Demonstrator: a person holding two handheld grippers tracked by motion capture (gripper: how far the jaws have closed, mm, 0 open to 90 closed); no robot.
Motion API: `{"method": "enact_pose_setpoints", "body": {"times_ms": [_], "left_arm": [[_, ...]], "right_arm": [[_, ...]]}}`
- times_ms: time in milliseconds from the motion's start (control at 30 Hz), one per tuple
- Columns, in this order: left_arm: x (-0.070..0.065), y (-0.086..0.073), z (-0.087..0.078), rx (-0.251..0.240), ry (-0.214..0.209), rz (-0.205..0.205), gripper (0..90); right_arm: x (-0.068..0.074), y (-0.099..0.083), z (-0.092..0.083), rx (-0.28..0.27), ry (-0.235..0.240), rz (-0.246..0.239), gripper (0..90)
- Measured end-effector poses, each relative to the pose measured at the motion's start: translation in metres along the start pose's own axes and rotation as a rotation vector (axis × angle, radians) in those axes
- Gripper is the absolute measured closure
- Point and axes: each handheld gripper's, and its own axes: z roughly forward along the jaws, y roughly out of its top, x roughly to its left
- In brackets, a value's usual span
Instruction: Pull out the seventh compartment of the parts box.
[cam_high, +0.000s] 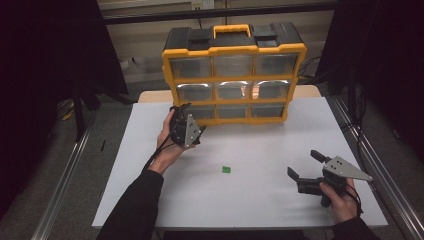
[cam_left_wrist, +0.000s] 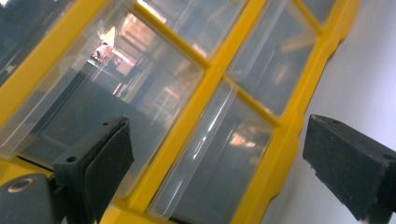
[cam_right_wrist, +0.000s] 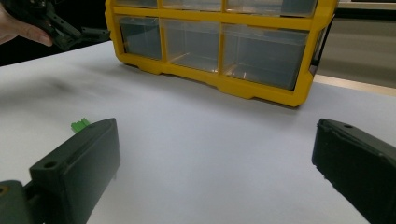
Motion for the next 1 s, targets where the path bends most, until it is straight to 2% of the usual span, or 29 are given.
{"method": "enact_pose_setpoints", "body": {"times_ms": [100,133,167,200,233,267,300,367,433,500,533,567,667,733,767,800,833,867,933,967,1000], "left_arm": [[-0.002,-0.002,0.003,0.015,0.020,0.006,9.2],[-0.003,-0.003,0.003,0.016,0.032,0.015,9.2],[-0.004,-0.004,0.004,0.021,0.028,0.029,9.5],[-0.004,-0.004,0.006,0.017,0.039,0.062,10.0],[-0.005,-0.004,0.005,0.031,0.038,0.065,10.5],[-0.003,-0.005,0.005,0.043,0.033,0.100,10.7],[-0.003,-0.005,0.005,0.040,0.044,0.125,11.4],[-0.001,-0.006,0.006,0.051,0.051,0.162,14.1],[0.000,-0.008,0.006,0.065,0.058,0.171,15.6],[0.001,-0.009,0.006,0.053,0.061,0.210,19.4],[0.001,-0.009,0.005,0.068,0.061,0.215,21.1],[0.001,-0.009,0.005,0.080,0.060,0.239,22.1],[-0.002,-0.014,0.006,0.109,0.062,0.256,22.4],[-0.004,-0.017,0.006,0.128,0.067,0.289,23.6],[-0.004,-0.018,0.007,0.121,0.066,0.298,25.5],[-0.004,-0.019,0.006,0.141,0.060,0.321,27.2],[-0.004,-0.020,0.007,0.139,0.073,0.327,27.5],[-0.003,-0.019,0.006,0.164,0.080,0.356,27.5],[-0.003,-0.022,0.009,0.140,0.067,0.321,30.9],[0.000,-0.021,0.007,0.163,0.068,0.367,36.3],[-0.001,-0.022,0.008,0.161,0.076,0.367,38.3]], "right_arm": [[0.000,0.000,0.000,0.001,0.002,0.000,0.9],[0.000,0.000,0.000,0.001,0.002,0.001,0.9],[0.000,0.000,0.000,-0.001,0.004,-0.002,0.9],[0.000,0.000,0.000,0.000,0.001,-0.001,0.9],[0.000,0.000,0.000,0.000,0.001,-0.001,0.9],[0.000,0.000,0.000,0.000,0.000,-0.001,0.9],[0.000,0.000,0.000,0.000,0.001,-0.001,0.9],[0.000,0.000,0.000,0.000,0.001,0.000,0.9],[0.000,0.000,0.000,0.000,0.000,-0.001,0.9],[0.000,0.000,0.000,0.000,0.002,-0.001,0.9],[0.000,0.000,0.000,-0.001,0.003,-0.002,0.9],[0.000,0.000,0.000,0.000,0.002,0.000,0.9],[0.000,0.000,0.000,0.000,0.001,-0.001,0.9],[0.000,0.000,0.000,-0.001,0.003,-0.002,0.9],[0.000,0.000,0.000,-0.001,0.002,-0.003,0.9],[0.000,0.000,0.000,-0.001,0.003,-0.004,0.9],[0.000,0.000,0.000,-0.001,0.002,-0.004,0.9],[0.000,0.000,0.000,-0.001,0.003,-0.003,0.9],[0.000,0.000,0.000,-0.001,0.002,-0.003,0.9],[0.000,0.000,0.000,-0.001,0.002,-0.004,0.9],[0.000,0.000,0.000,-0.001,0.002,-0.005,0.9]]}}
